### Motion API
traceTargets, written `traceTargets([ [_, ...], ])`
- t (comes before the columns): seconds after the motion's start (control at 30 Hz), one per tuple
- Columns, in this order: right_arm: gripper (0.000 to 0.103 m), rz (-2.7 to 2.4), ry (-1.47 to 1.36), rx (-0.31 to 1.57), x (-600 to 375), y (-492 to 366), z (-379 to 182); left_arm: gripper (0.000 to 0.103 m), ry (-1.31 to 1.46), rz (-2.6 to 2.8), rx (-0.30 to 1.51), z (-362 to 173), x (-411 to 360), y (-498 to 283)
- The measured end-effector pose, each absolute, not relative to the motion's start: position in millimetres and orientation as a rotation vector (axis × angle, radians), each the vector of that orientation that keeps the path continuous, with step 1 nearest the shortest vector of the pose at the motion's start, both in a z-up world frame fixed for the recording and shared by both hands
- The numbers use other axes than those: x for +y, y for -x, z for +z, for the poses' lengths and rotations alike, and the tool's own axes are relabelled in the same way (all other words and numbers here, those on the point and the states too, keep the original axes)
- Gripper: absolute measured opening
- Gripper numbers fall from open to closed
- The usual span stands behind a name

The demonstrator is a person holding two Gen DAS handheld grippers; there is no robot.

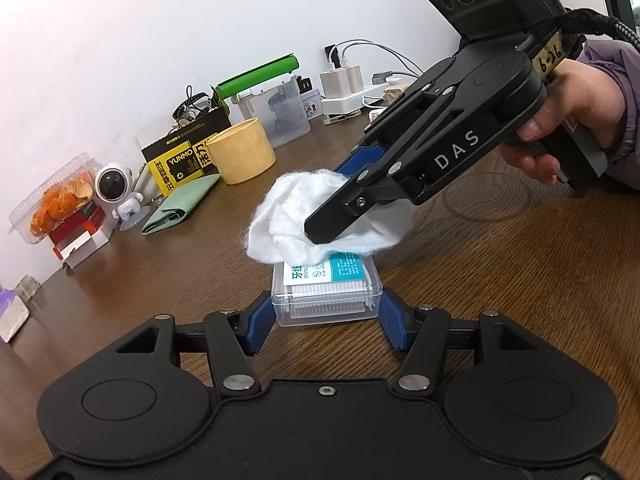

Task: Clean container
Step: 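Rub the cotton wad across the box lid again with the right gripper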

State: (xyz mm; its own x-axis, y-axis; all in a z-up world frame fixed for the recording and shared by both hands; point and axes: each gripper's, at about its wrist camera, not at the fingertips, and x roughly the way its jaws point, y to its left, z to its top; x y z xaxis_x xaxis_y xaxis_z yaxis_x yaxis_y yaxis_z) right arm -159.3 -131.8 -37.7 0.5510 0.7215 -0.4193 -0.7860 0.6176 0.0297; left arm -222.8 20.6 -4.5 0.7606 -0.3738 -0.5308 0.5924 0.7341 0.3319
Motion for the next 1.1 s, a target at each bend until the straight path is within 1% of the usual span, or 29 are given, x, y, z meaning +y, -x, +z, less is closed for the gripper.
traceTargets([
  [0.3, 0.034, 0.894, 0.159, 0.415, -136, 152, -39, 0.057, -0.520, -0.549, 0.451, -4, 21, 221],
  [0.53, 0.032, 1.061, 0.225, 0.395, -126, 167, -38, 0.057, -0.483, -0.563, 0.473, -3, 25, 215],
  [0.73, 0.032, 0.933, 0.149, 0.430, -142, 146, -38, 0.057, -0.449, -0.575, 0.494, -2, 29, 208],
  [0.93, 0.032, 1.092, 0.179, 0.459, -124, 160, -39, 0.057, -0.446, -0.574, 0.496, -2, 28, 208],
  [1.1, 0.031, 0.939, 0.143, 0.473, -140, 142, -38, 0.057, -0.448, -0.572, 0.494, -3, 26, 208],
])
